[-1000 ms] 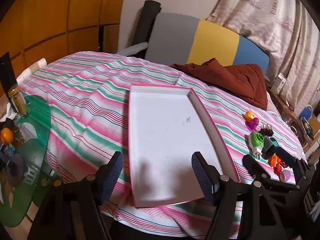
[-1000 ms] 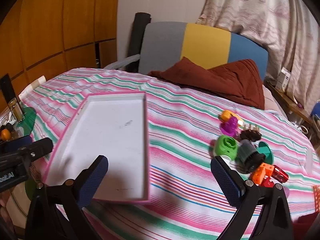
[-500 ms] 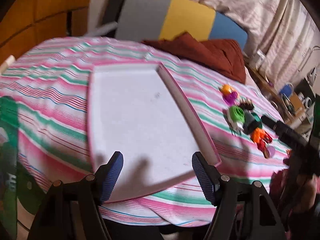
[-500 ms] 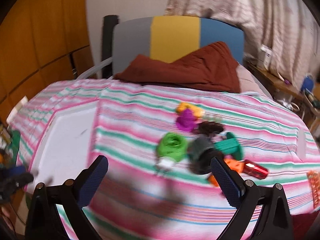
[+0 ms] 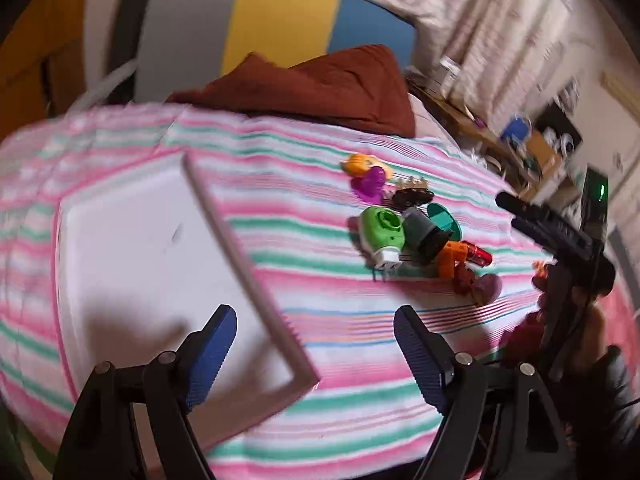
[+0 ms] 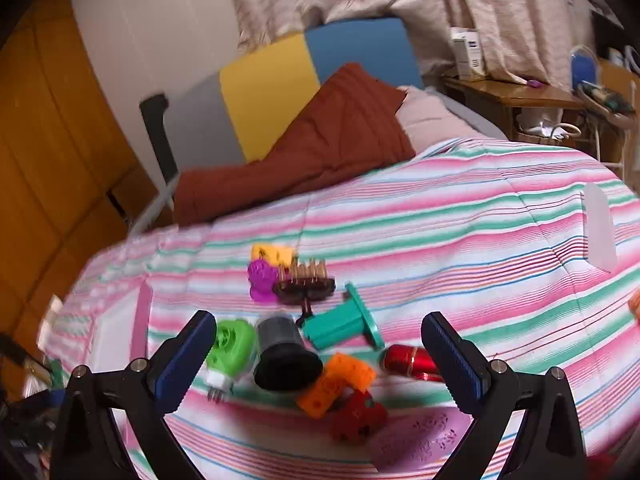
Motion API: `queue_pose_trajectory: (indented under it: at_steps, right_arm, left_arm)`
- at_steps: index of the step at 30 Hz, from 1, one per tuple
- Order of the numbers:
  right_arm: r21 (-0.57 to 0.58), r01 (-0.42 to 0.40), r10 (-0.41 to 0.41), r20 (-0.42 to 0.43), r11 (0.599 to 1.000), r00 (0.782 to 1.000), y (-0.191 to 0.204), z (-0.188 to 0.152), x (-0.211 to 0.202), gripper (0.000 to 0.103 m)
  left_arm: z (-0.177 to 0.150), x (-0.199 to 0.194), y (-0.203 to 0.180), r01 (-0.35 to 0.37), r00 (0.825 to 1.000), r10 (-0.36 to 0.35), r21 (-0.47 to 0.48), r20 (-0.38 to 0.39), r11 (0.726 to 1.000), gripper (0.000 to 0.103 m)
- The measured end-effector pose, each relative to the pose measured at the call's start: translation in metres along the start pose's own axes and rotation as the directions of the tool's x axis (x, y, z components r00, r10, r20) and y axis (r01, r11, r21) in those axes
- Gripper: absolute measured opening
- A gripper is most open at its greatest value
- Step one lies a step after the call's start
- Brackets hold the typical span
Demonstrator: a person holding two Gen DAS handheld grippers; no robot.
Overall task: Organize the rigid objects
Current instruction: 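Move both tools from the white tray toward the cluster of objects, then grasp the green plug-in diffuser with the left gripper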
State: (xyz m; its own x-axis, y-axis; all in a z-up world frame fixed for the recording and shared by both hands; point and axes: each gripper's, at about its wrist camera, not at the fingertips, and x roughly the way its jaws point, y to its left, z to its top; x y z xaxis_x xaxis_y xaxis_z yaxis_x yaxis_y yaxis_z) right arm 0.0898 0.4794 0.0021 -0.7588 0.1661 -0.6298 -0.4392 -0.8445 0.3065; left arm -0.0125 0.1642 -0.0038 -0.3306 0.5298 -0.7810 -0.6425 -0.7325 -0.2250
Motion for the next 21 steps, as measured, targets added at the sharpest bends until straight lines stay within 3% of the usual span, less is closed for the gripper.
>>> queue_pose_trajectory:
  at_steps: [5, 9, 21]
  right_arm:
    - [-0.012, 0.038, -0.038, -0.005, 0.999, 0.999, 0.002, 0.0, 0.002, 0.103]
    - [0.019, 0.057, -0.057, 0.02, 0.998, 0.998, -0.004, 0.002, -0.002, 0.103]
    - [0.129, 0.055, -0.058, 0.019, 0.99, 0.998, -0.025, 0.005, -0.004, 0.103]
  left_arm:
    - [0.015, 0.022, -0.026, -0.048, 0.999, 0.048, 0.062, 0.002, 0.997, 0.082]
    - [0.023, 0.044, -0.037, 0.005, 0.998, 0.0, 0.079, -0.062, 0.997, 0.082]
    - [0.051, 0.113, -0.056, 0.022, 0.978, -0.011, 0.054, -0.208, 0.998, 0.076]
